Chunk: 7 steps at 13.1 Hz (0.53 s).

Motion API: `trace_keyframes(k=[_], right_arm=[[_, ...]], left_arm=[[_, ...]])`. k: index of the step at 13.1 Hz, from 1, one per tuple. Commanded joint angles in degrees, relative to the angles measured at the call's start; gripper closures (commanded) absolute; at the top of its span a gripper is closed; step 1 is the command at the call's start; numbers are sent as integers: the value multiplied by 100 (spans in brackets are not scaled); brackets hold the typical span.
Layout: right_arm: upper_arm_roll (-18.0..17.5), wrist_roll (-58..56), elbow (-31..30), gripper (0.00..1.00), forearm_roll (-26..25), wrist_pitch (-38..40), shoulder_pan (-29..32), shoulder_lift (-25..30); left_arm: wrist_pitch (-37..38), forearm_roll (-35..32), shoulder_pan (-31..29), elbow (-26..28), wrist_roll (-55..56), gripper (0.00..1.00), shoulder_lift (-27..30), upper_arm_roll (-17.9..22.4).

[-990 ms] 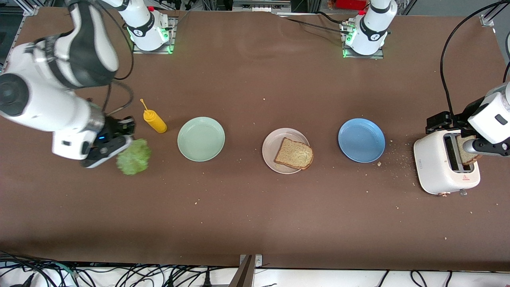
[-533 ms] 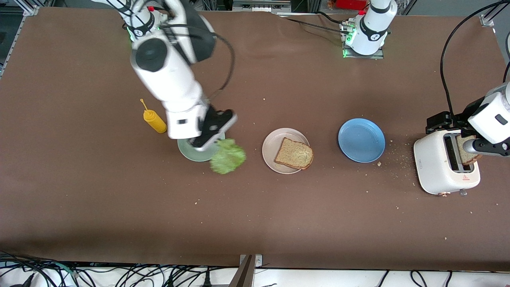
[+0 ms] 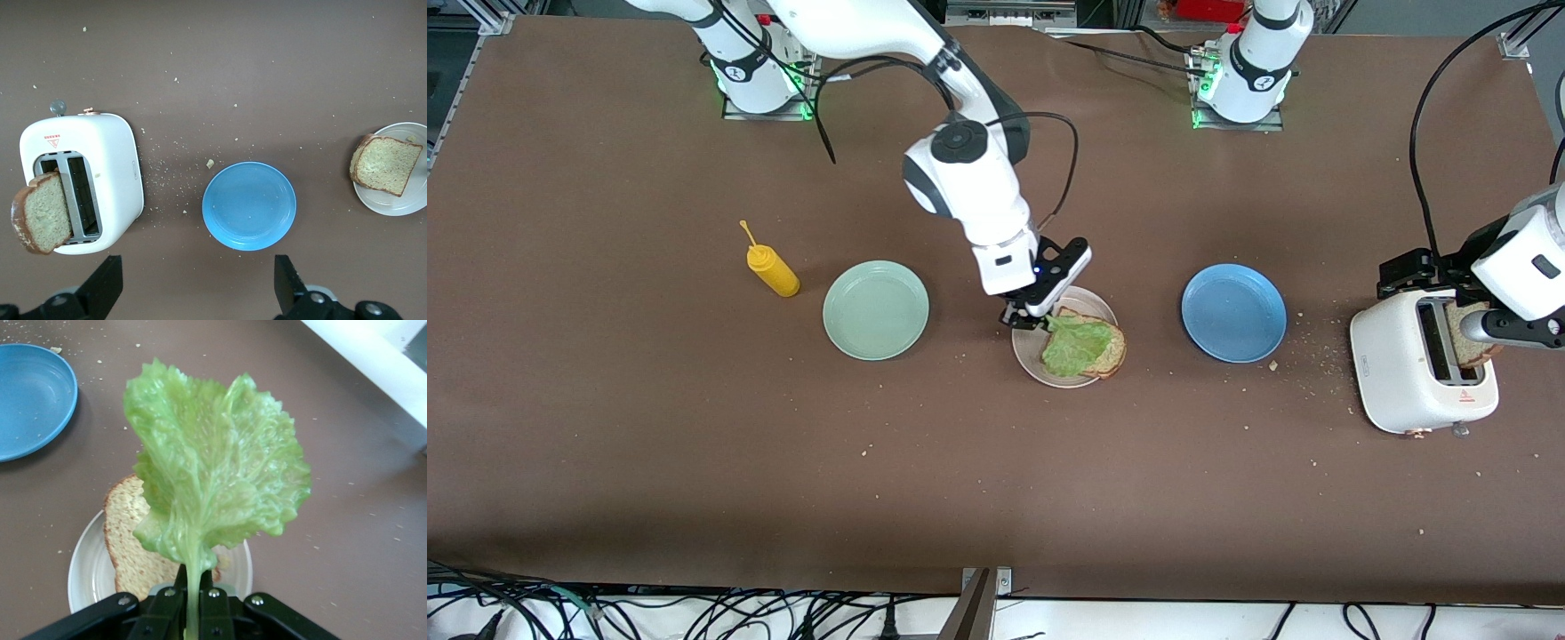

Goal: Make sandwich in beige plate with both arms
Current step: 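Carry the lettuce with the right gripper and lower it onto the bread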

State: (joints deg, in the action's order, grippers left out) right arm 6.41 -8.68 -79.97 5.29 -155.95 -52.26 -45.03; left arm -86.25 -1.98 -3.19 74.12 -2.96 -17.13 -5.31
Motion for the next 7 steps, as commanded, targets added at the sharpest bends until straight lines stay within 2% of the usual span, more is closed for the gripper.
trace_keyframes(k=[1, 3, 7], right_arm=[[115, 191, 412, 100, -133, -898, -179, -715], [115, 191, 421, 100, -133, -1506, -188, -1024], [106, 209, 394, 100, -98, -1614, -258, -1209]], left_arm=[[117, -109, -15, -64, 15, 0, 34, -23], [108, -109, -15, -64, 15, 0, 34, -23], [117, -109, -15, -64, 15, 0, 34, -23]])
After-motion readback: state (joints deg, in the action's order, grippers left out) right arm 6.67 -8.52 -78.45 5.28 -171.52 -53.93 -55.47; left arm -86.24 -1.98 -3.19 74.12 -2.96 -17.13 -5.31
